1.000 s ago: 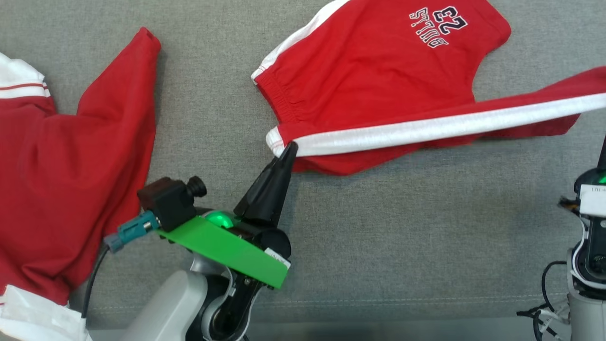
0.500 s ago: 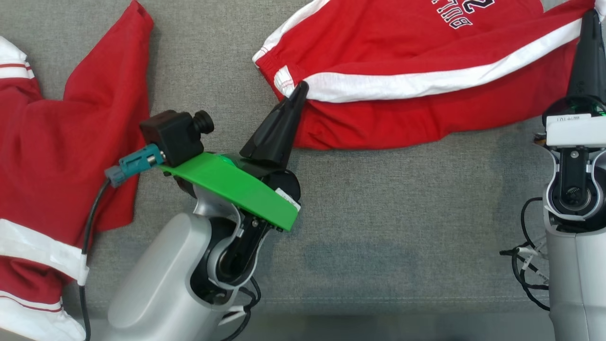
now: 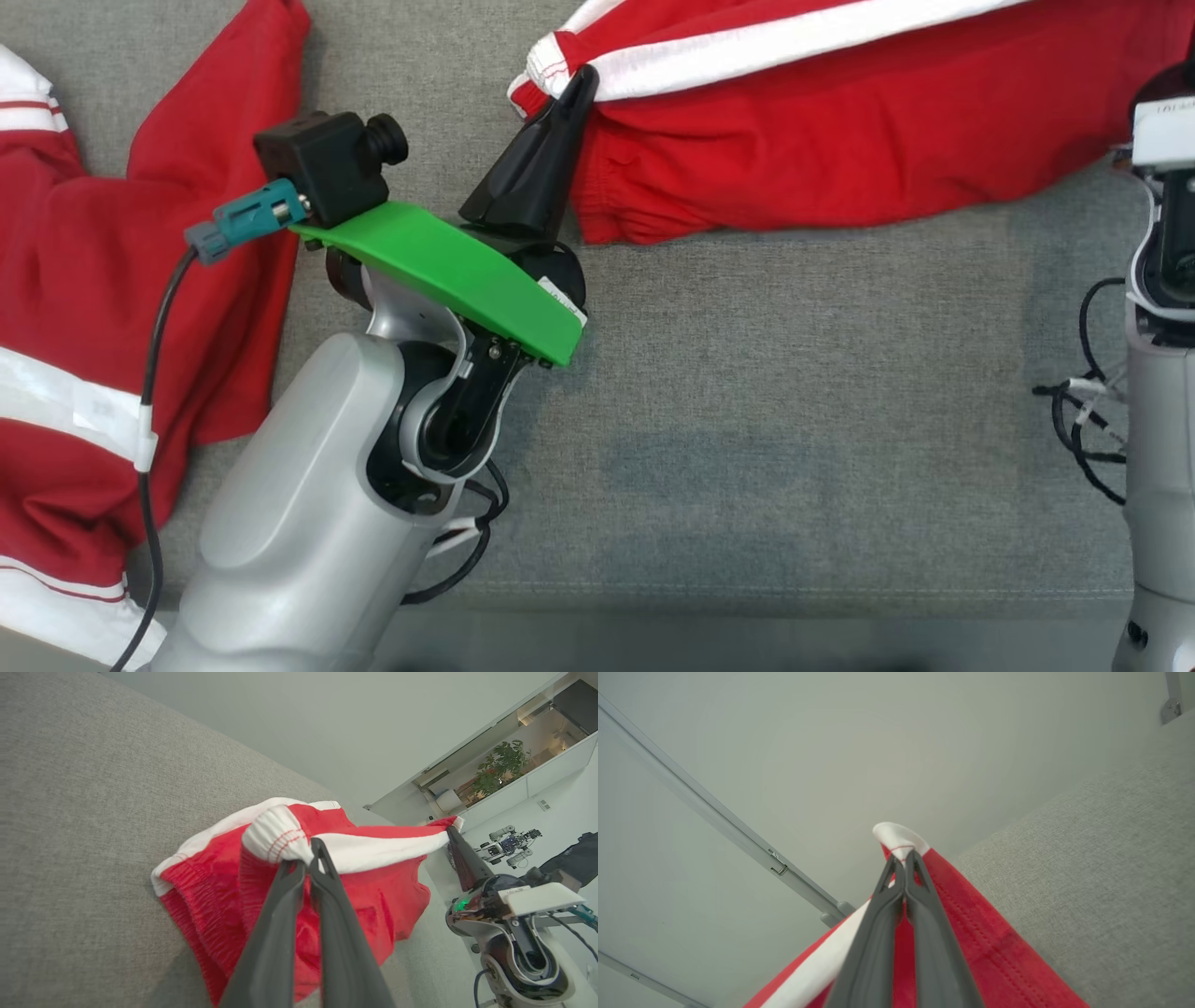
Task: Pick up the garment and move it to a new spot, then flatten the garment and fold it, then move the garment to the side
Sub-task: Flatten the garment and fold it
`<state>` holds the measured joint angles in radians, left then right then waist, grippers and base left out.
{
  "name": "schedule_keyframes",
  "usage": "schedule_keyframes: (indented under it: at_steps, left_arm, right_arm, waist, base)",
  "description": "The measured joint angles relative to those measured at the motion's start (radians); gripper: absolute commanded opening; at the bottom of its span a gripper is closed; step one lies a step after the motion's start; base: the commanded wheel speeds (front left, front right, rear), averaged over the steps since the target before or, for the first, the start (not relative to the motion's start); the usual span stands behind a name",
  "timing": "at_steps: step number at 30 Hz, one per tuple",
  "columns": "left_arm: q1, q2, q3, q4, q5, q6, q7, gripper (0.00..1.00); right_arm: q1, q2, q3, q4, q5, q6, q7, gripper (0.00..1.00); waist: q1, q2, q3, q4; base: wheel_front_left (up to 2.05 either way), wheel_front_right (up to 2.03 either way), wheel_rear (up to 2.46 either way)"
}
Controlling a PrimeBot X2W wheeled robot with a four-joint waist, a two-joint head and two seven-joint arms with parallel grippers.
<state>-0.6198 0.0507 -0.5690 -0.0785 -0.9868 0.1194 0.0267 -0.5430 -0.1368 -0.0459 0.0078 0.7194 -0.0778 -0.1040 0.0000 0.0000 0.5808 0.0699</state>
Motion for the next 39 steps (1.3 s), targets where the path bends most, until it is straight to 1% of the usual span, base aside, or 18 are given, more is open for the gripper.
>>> schedule_keyframes:
  at_steps: [6,13,17,20,26,30,31,32,33,35,38,39]
  left_arm:
    - [-0.042,-0.006,-0.016,0.034,-0.001,0.000,0.018,0.00]
    - [-0.115,-0.013,-0.020,0.078,-0.006,0.000,0.034,0.00]
    - [-0.141,-0.015,-0.020,0.116,-0.018,0.004,0.044,0.00]
    - [-0.143,-0.017,-0.020,0.147,-0.049,0.005,0.044,0.00]
    - [-0.177,-0.020,-0.021,0.175,-0.057,0.005,0.052,0.00]
    - [-0.188,-0.021,-0.025,0.199,-0.060,0.005,0.051,0.00]
    - [-0.190,-0.021,-0.027,0.202,-0.066,0.005,0.050,0.07]
    - [-0.192,-0.021,-0.029,0.205,-0.071,0.005,0.050,0.11]
    - [-0.196,-0.021,-0.033,0.209,-0.074,0.005,0.050,0.12]
    - [-0.207,-0.021,-0.040,0.216,-0.075,0.005,0.042,0.18]
    - [-0.218,-0.022,-0.049,0.226,-0.089,0.005,0.038,0.20]
    - [-0.222,-0.022,-0.050,0.230,-0.100,0.005,0.038,0.25]
  right_arm:
    - [-0.096,-0.036,0.006,0.044,-0.031,-0.005,0.024,0.00]
    - [-0.162,-0.059,0.028,0.122,-0.061,-0.014,0.048,0.00]
    - [-0.201,-0.057,0.058,0.169,-0.071,-0.014,0.058,0.00]
    - [-0.231,-0.052,0.073,0.198,-0.079,-0.014,0.061,0.00]
    - [-0.284,-0.052,0.078,0.235,-0.096,-0.020,0.069,0.00]
    - [-0.290,-0.052,0.078,0.268,-0.097,-0.020,0.063,0.00]
    - [-0.291,-0.053,0.078,0.276,-0.098,-0.020,0.060,0.00]
    - [-0.294,-0.053,0.078,0.285,-0.100,-0.020,0.060,0.00]
    - [-0.297,-0.053,0.078,0.294,-0.104,-0.020,0.059,0.00]
    - [-0.304,-0.053,0.078,0.309,-0.105,-0.020,0.054,0.00]
    - [-0.317,-0.053,0.079,0.329,-0.105,-0.020,0.045,0.00]
    - [-0.319,-0.052,0.079,0.337,-0.105,-0.020,0.043,0.00]
  waist:
    - [0.0000,0.0000,0.024,0.024]
    - [0.0000,0.0000,0.049,0.059]
    - [0.0000,0.0000,0.061,0.077]
    - [0.0000,0.0000,0.067,0.084]
    - [0.0000,0.0000,0.084,0.091]
    - [0.0001,0.0000,0.090,0.091]
    - [0.0000,0.0000,0.090,0.090]
    - [0.0000,0.0000,0.091,0.089]
    - [0.0000,0.0000,0.091,0.088]
    - [0.0001,0.0000,0.092,0.086]
    - [0.0000,0.0000,0.092,0.082]
    - [0.0000,0.0000,0.091,0.081]
  base:
    - [0.00,0.00,0.00]
    - [0.00,0.00,0.00]
    - [0.00,0.00,0.00]
    - [0.00,0.00,0.00]
    - [0.00,0.00,0.00]
    - [0.00,0.00,0.00]
    - [0.00,0.00,0.00]
    - [0.00,0.00,0.00]
    - [0.00,0.00,0.00]
    - [0.00,0.00,0.00]
    - [0.00,0.00,0.00]
    - [0.00,0.00,0.00]
